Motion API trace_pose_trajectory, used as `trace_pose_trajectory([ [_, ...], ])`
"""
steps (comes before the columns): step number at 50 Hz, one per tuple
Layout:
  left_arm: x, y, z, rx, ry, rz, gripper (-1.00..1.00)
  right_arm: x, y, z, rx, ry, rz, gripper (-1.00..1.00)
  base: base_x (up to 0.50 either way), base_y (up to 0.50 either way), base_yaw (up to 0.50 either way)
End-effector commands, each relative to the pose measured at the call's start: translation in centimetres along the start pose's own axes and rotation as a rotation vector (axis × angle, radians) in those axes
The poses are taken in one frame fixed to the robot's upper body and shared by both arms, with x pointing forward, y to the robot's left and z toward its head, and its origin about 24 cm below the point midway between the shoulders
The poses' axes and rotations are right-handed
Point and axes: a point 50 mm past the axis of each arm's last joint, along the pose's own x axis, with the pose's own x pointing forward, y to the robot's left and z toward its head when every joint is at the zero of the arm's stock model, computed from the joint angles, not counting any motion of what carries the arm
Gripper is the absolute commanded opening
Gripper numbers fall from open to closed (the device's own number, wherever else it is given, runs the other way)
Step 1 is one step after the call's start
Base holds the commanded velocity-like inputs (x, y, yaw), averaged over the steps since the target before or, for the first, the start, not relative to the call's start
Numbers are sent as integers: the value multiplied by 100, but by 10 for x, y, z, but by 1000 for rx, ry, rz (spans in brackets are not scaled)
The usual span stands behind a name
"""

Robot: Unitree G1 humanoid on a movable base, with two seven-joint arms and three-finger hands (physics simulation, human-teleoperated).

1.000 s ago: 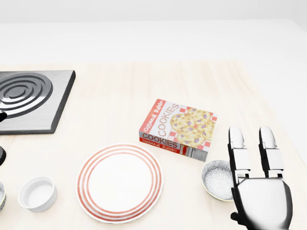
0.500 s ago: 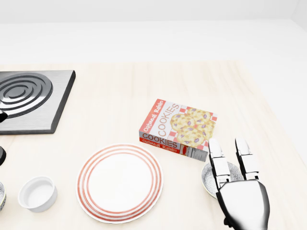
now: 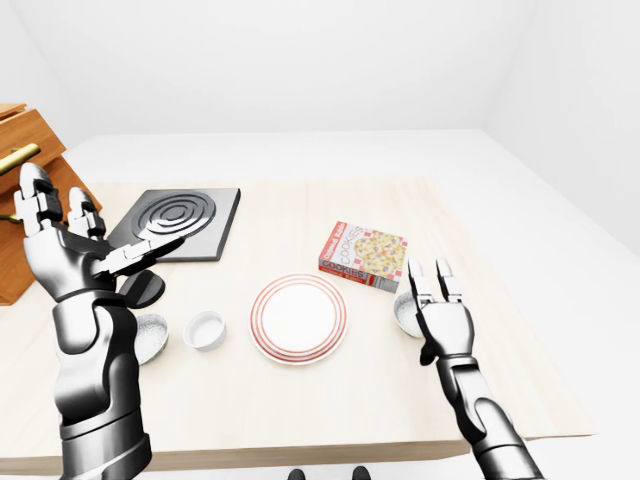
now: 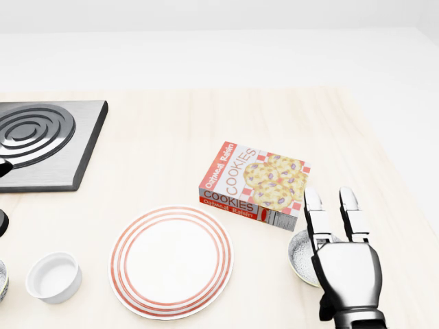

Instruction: Pick the akita bowl next to the plate and place it on the plate.

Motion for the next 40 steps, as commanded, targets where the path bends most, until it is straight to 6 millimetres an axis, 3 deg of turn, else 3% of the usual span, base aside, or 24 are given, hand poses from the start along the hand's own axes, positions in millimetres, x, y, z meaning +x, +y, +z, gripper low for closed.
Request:
trace_pose_trajectory([
  [1, 0, 0, -2, -3, 9, -3, 100, -6, 21, -9, -5, 32, 104, 100, 0, 0, 0],
  [14, -1, -2, 0, -4, -1, -9, 100, -13, 38, -9, -34, 16, 202, 100, 0, 0, 0],
  [15, -1, -2, 0, -6, -1, -9, 100, -14, 40, -8, -55, -3, 213, -18, 0, 0, 0],
  [16, -1, -2, 1, -9, -3, -10, 100, -16, 42, -8, -59, -7, 223, -47, 0, 0, 0],
  [17, -1, -2, 0, -8, -2, -10, 100, -17, 42, -8, -57, -5, 225, -100, 0, 0, 0],
  [29, -2, -2, -5, 2, 19, -17, 100, -24, 33, -15, -5, 60, 180, -100, 0, 0, 0],
  [40, -3, -3, -4, 2, 15, -23, 100, -23, 10, -21, -12, 79, 70, -100, 0, 0, 0],
])
